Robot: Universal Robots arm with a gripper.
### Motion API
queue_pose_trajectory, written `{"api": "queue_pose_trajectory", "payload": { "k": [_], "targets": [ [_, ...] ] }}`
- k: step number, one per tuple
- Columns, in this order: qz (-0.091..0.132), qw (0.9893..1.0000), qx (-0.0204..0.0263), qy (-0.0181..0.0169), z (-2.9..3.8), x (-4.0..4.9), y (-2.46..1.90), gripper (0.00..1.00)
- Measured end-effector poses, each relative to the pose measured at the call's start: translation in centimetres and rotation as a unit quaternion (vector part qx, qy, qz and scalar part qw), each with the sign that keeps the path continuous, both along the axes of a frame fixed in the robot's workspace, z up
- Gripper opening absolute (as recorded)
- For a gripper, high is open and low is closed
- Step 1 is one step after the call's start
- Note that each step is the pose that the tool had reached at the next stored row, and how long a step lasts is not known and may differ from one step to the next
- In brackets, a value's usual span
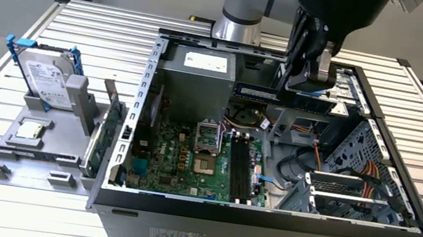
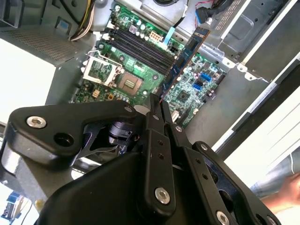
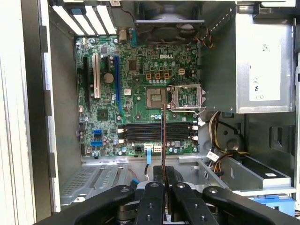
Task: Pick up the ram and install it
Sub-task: 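Pick up the ram and move it above insertion slot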
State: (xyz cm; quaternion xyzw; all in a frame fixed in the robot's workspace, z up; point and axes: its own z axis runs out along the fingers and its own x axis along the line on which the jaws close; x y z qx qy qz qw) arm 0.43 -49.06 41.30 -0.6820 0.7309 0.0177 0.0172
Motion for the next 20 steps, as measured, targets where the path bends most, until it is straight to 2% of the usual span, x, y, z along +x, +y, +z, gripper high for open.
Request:
{"api": "queue_pose_trajectory", "payload": {
  "k": [4,9,13,20],
  "targets": [
    [-0.023,0.9997,0.0000,0.0000,0.00,0.00,0.00,0.00],
    [-0.051,0.9987,0.0000,0.0000,0.00,-0.01,0.00,0.00],
    [-0.073,0.9973,0.0000,0.0000,0.00,-0.01,0.00,0.00],
    [-0.107,0.9942,-0.0001,0.0000,0.01,-0.01,0.00,0.00]
  ]
}}
